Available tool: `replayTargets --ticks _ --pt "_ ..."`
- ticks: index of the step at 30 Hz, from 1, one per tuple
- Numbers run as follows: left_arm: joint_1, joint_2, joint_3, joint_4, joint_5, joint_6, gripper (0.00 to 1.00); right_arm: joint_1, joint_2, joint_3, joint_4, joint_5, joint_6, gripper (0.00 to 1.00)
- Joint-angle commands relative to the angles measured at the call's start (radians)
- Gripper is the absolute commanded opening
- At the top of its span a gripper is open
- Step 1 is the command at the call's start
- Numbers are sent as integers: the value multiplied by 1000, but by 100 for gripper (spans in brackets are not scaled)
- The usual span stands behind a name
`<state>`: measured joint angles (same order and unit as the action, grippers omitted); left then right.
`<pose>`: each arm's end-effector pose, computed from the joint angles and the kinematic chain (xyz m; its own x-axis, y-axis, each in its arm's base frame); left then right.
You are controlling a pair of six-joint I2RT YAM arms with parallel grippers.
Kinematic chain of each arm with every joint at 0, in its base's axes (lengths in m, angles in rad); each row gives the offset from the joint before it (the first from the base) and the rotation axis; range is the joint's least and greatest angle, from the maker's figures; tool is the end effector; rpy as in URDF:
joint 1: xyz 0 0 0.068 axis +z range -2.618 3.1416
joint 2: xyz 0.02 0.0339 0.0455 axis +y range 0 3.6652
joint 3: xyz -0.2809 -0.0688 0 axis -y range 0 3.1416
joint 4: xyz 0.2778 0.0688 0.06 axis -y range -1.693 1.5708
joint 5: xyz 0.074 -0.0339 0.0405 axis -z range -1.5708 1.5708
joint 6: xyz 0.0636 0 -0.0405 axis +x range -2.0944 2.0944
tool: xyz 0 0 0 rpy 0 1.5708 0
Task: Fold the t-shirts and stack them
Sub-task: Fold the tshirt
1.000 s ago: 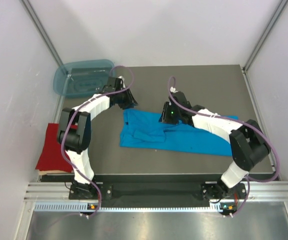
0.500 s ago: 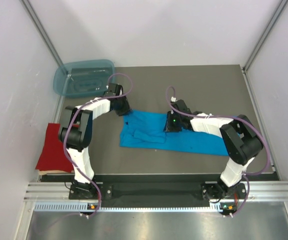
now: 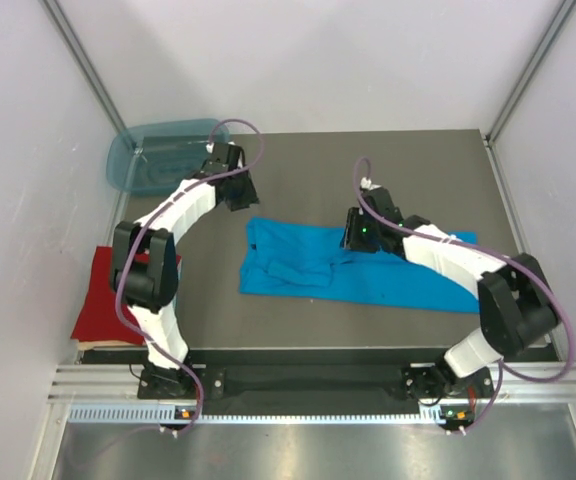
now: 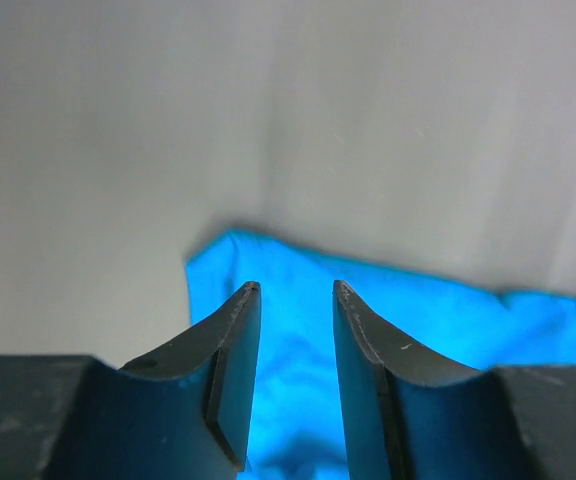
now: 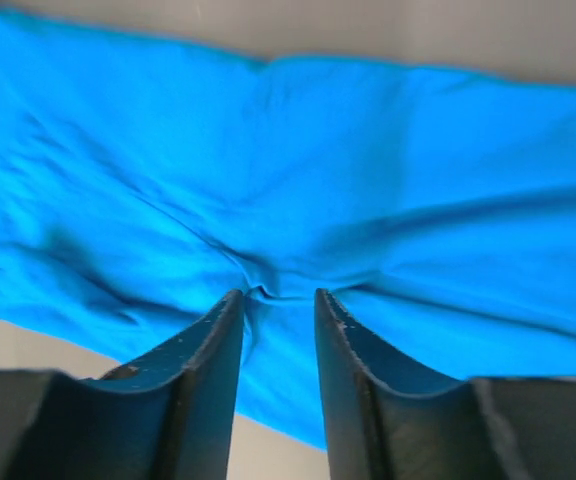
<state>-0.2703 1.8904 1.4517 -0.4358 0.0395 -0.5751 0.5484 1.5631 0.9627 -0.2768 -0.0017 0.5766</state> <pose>0.4556 -0.1288 0.2110 -0.7788 -0.3482 -0.5217 -0.1578 0.9138 -0.3743 0.3148 0.1924 0.1811 -0.8348 0.1289 -0.5352 -0.0801 0.9335 0.3496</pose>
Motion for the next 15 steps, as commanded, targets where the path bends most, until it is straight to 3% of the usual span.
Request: replayTargets --ticks 1,10,15 --pt "-44 -138 -5 -93 -30 1 40 -28 -107 73 -81 57 -1 36" --pt "-84 -399 -417 -43 103 -71 43 -30 -222 93 -115 69 -7 54" --pt "-66 -513 -591 -11 135 -137 47 -30 -62 194 37 -196 -211 56"
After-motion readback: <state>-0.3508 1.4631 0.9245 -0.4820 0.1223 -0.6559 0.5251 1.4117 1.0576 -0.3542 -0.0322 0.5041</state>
